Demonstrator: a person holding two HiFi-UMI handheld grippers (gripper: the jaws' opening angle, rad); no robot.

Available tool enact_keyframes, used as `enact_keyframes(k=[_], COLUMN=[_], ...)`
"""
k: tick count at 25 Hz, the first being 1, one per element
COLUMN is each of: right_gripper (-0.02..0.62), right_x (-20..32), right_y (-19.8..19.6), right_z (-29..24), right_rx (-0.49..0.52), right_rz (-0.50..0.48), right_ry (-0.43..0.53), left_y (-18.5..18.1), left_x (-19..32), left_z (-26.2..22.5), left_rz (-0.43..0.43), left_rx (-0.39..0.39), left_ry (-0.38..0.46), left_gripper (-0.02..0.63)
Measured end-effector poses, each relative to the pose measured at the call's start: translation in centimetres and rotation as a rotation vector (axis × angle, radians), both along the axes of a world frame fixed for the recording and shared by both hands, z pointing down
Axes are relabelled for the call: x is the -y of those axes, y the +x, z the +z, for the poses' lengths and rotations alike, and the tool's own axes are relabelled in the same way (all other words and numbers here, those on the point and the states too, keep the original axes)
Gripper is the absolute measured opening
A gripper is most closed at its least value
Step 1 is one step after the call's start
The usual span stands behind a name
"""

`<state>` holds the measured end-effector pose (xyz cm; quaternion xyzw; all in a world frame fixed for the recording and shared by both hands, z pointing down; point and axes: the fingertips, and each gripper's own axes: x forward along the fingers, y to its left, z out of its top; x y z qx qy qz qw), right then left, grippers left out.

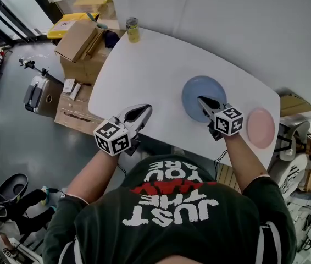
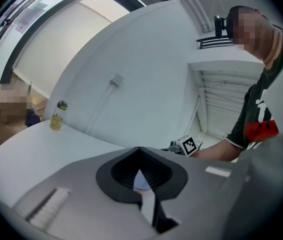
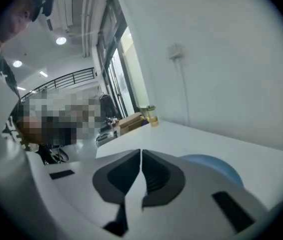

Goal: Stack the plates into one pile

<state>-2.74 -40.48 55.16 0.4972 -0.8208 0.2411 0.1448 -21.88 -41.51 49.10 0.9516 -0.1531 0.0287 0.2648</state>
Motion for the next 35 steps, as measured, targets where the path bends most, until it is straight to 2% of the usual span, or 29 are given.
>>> enact_keyframes(k=[3, 9, 13, 16, 19, 22, 25, 30, 35], right_gripper=[0.008, 0.008, 0.008, 0.008, 0.008, 0.008, 0.008, 0.008, 0.009], right_x=[0.1, -2.7, -6.0, -7.7, -9.5, -12.9, -15.5, -18.7, -19.7], right_y=[-0.3, -0.1, 2.5, 5.2, 8.5, 13.6, 16.1, 15.9, 13.4], right_z=[-1.5, -3.2, -4.1, -4.6, -4.9, -5.4, -6.4, -6.6, -5.6], right_rx=[0.038, 0.014, -0.006, -0.003, -0.013, -0.043, -0.046, -0.048, -0.079], right_rz=[0.04, -0.01, -0.04, -0.083, -0.158, -0.215, -0.318, -0.428, -0.462], right_ry=[0.027, 0.037, 0.057, 0.088, 0.124, 0.128, 0.133, 0.126, 0.113], left_y=[0.1, 1.4, 3.2, 5.2, 8.9, 15.1, 19.8, 22.2, 20.5], left_x=[0.2, -1.7, -5.0, -7.6, -10.4, -14.7, -19.1, -23.4, -25.0], left_z=[0.3, -0.7, -1.6, -1.9, -2.1, -2.7, -3.4, -4.3, -4.4], left_rz=[0.002, -0.011, -0.038, -0.098, -0.182, -0.243, -0.307, -0.336, -0.339], left_rx=[-0.005, -0.038, -0.037, -0.028, -0.026, -0.052, -0.043, -0.009, -0.001], left_ry=[-0.011, -0.009, 0.027, 0.051, 0.073, 0.065, 0.049, 0.041, 0.038], left_gripper=[0.002, 0.003, 0.002, 0.003, 0.002, 0.003, 0.002, 0.003, 0.002])
